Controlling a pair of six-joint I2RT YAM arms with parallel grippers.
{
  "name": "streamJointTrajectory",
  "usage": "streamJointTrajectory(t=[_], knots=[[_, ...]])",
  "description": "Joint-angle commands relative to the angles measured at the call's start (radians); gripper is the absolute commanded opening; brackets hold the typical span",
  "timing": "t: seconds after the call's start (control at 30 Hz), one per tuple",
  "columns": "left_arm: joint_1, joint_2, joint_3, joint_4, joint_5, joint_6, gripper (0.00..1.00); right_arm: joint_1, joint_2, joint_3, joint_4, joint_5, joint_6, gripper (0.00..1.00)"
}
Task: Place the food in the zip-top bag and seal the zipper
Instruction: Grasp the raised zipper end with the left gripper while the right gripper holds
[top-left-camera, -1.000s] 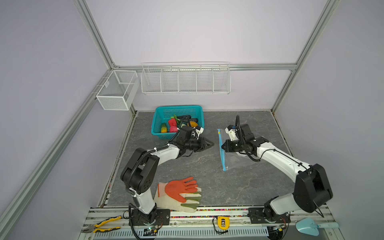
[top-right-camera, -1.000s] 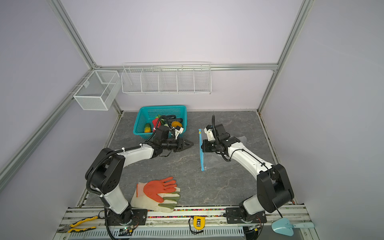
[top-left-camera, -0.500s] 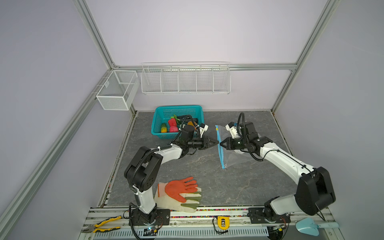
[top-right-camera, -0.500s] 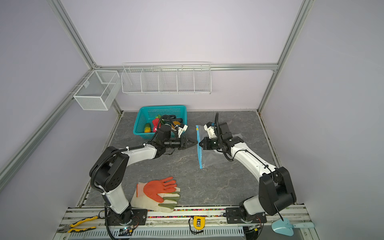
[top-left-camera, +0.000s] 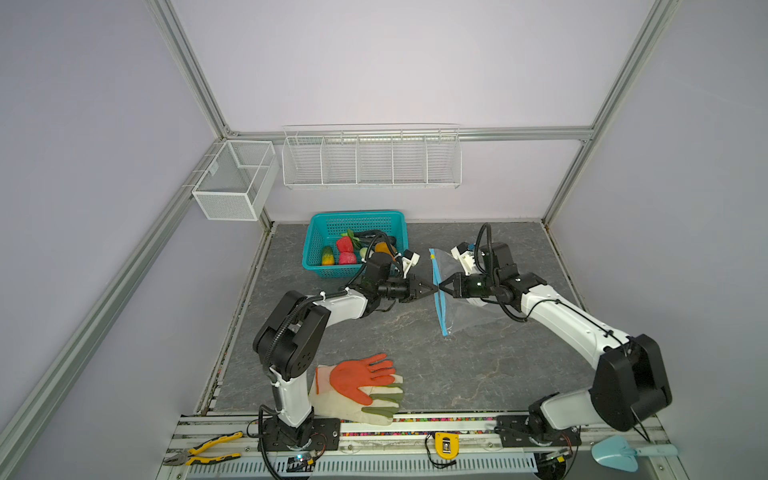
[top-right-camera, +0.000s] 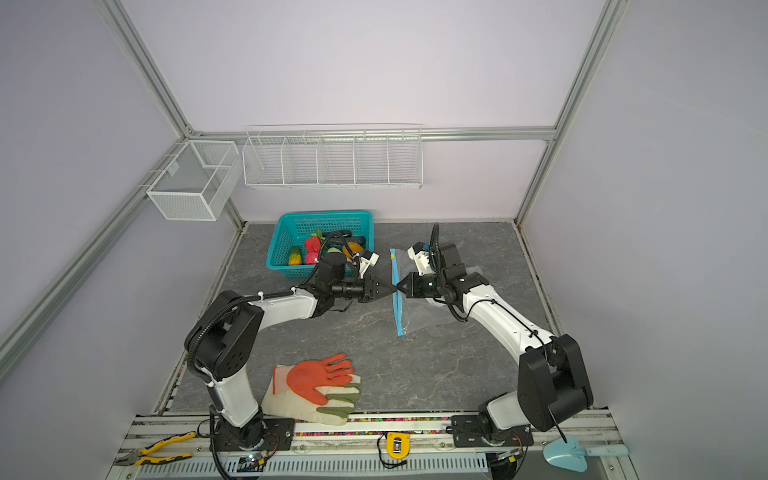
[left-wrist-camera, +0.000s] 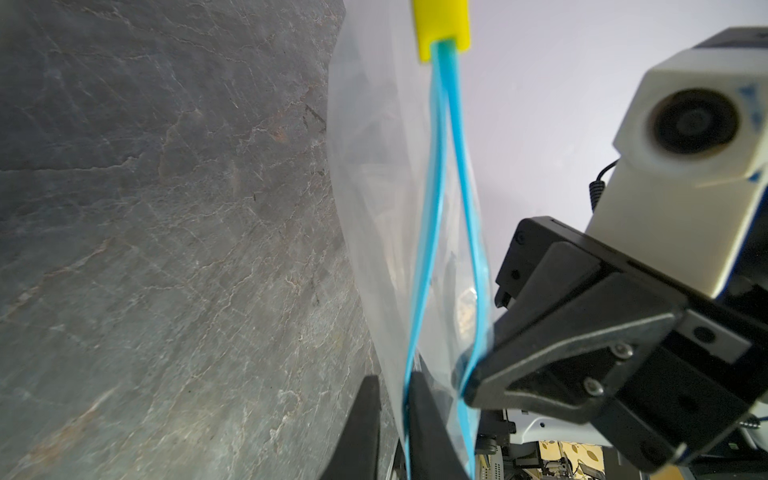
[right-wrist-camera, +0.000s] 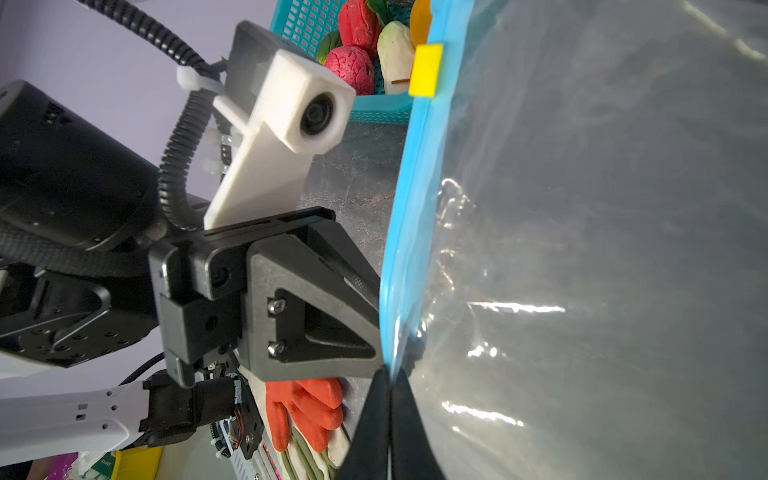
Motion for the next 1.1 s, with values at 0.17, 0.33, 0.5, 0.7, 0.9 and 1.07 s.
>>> streamJointTrajectory(t=[0.17, 0.33, 0.5, 0.7, 0.9, 1.07], knots=[[-0.006, -0.001, 0.021, 0.032, 0.016, 0.000, 0.02, -0.006, -0.009, 0.005, 0.020, -0.028, 0.012, 0.07], [-0.008, -0.003, 0.018, 0.058, 0.018, -0.028, 0.00, -0.006, -0.003, 0.025, -0.017, -0.016, 0.000, 0.35], [-0.015, -0.021, 0.027, 0.035, 0.006, -0.029, 0.00, -0.002, -0.025, 0.054, -0.102, 0.049, -0.033, 0.56], [-0.024, -0.047, 0.045, -0.025, -0.037, -0.036, 0.00, 0.066, -0.091, 0.104, -0.248, 0.304, -0.099, 0.62], [-0.028, -0.064, 0.053, -0.041, -0.083, -0.072, 0.00, 0.196, -0.166, 0.117, -0.340, 0.668, -0.133, 0.63], [-0.039, -0.072, 0.063, -0.057, -0.113, -0.077, 0.00, 0.259, -0.211, 0.094, -0.353, 0.806, -0.135, 0.64]])
